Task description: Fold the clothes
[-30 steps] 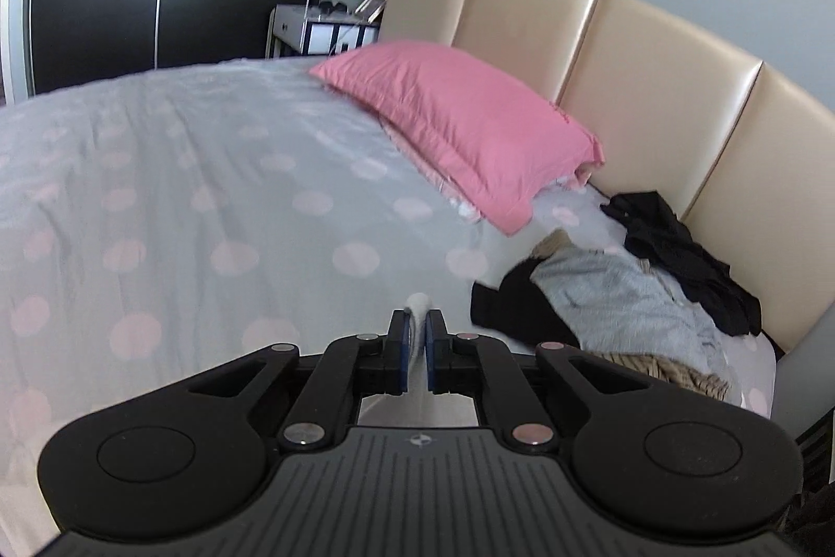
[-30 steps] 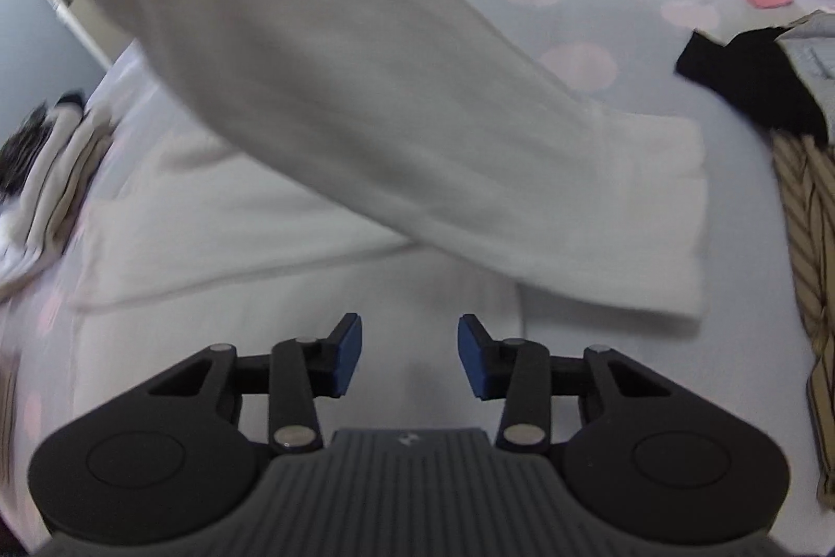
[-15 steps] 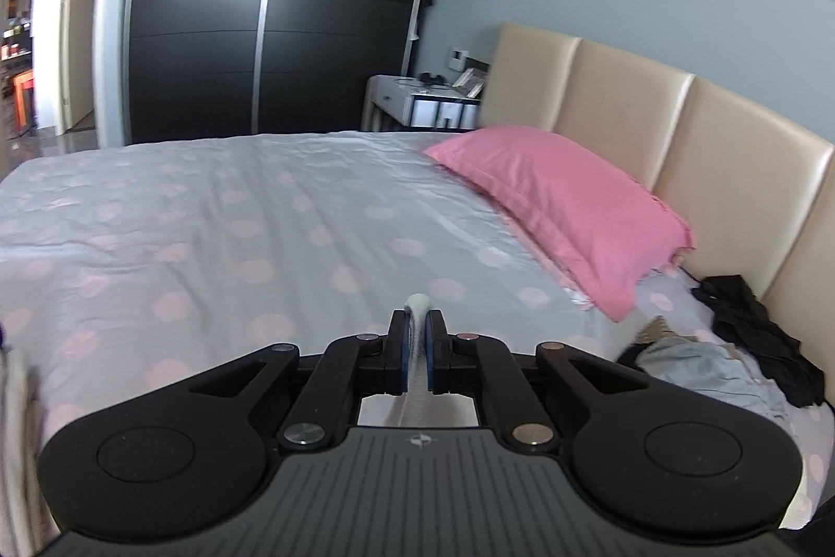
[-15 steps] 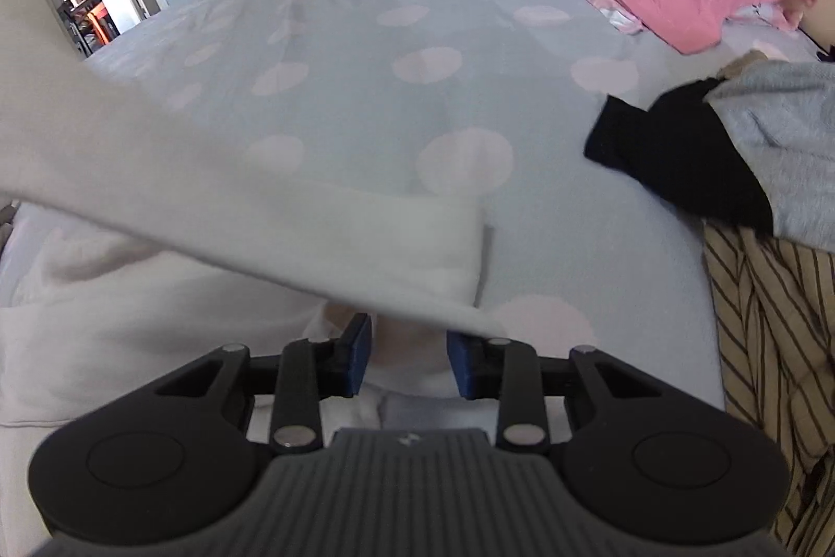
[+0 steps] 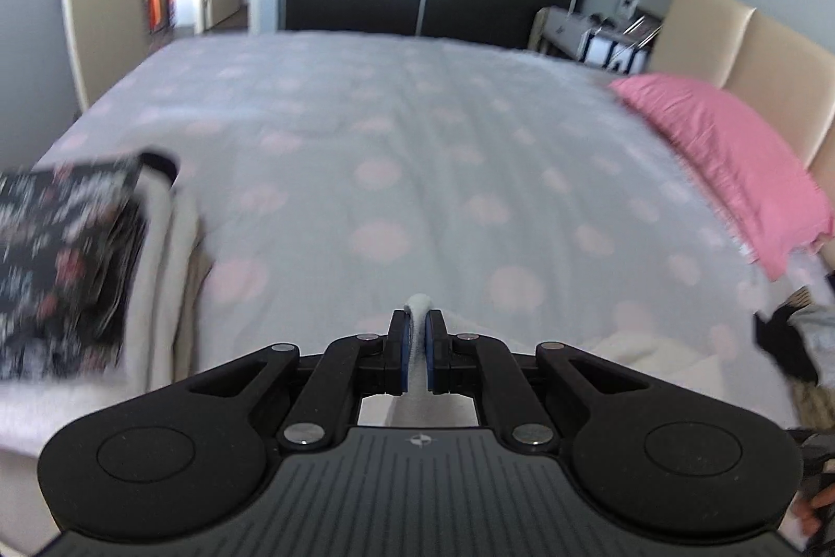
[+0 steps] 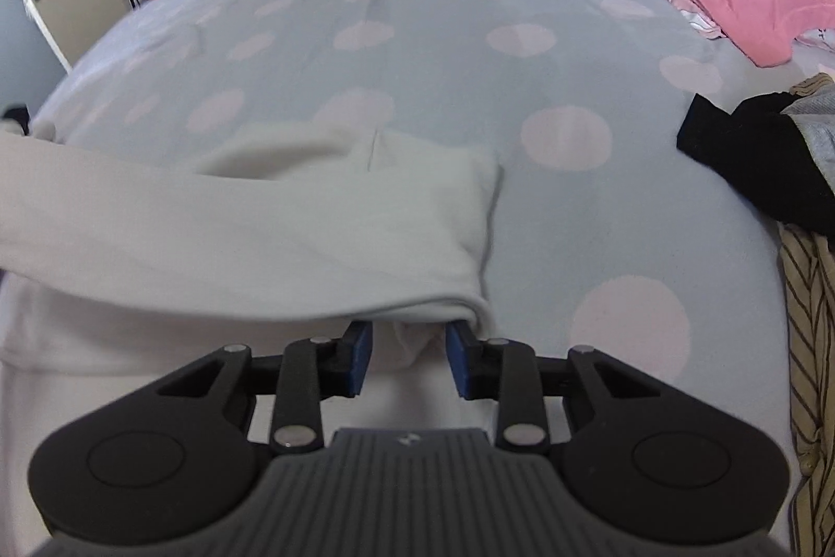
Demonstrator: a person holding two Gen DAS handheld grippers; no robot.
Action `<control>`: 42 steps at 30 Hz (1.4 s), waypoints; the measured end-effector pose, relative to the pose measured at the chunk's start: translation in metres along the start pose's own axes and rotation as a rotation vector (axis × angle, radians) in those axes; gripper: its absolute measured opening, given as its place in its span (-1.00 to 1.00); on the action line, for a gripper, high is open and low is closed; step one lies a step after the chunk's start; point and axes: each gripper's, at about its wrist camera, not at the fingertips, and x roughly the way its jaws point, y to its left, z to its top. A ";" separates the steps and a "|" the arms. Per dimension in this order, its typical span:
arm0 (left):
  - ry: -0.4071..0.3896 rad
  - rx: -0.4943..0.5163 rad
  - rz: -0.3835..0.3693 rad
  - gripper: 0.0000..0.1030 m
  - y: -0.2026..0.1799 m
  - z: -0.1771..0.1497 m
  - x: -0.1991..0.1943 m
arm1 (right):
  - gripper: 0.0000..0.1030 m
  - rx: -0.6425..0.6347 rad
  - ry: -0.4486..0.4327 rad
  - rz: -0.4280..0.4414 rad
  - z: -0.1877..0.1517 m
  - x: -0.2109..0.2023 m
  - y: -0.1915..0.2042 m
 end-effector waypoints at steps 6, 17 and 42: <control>0.109 -0.071 0.048 -0.92 0.039 -0.046 0.038 | -0.34 0.026 0.037 -0.019 -0.010 0.006 -0.009; 0.148 -0.253 -0.031 -0.35 0.085 -0.086 0.055 | -0.12 0.020 0.081 -0.121 -0.013 -0.004 -0.035; 0.221 -0.022 -0.178 0.06 0.087 -0.118 0.044 | -0.04 0.203 0.063 -0.020 0.075 0.059 -0.034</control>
